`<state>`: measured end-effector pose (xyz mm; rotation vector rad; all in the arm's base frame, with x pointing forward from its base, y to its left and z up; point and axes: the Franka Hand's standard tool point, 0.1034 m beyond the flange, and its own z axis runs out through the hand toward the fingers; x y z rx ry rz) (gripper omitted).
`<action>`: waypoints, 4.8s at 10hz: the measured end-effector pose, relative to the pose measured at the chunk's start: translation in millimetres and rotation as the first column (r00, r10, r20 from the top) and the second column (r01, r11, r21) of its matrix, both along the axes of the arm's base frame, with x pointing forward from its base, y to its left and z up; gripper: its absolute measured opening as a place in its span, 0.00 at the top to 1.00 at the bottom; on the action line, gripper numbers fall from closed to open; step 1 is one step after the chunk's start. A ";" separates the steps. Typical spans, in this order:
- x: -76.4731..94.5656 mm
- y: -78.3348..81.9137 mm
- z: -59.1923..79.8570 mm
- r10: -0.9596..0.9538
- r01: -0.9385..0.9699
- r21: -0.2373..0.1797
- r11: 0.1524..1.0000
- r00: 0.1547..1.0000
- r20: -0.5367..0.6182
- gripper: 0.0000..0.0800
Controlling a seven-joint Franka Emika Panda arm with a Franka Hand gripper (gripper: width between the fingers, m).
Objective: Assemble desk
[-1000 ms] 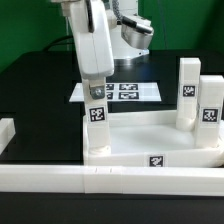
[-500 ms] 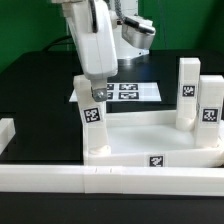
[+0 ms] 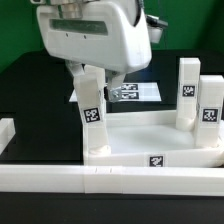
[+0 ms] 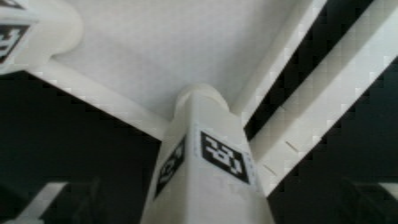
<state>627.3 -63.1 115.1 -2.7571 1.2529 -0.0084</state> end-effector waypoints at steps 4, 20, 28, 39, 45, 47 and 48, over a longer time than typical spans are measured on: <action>-0.2 -2.0 -0.1 0.308 -0.307 -0.022 0.951 0.951 0.028 0.19; 0.1 -2.7 -0.8 0.580 -0.577 -0.065 0.814 0.814 0.038 0.64; 1.2 -0.6 -2.2 -0.194 0.194 0.001 0.981 0.981 -0.007 0.64; 2.3 2.0 -2.9 -0.176 0.176 0.000 0.984 0.984 -0.010 0.21; 2.0 2.0 -4.1 0.409 -0.407 -0.054 0.912 0.912 0.026 0.19; 2.9 1.6 -2.9 0.534 -0.532 -0.071 0.844 0.845 0.026 0.19; 2.9 0.6 -2.6 0.616 -0.612 -0.086 0.786 0.788 0.020 0.19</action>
Offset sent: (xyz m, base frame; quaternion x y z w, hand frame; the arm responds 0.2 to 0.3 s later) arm 0.0028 0.0020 0.0004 0.0142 -0.0027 -0.1769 0.9841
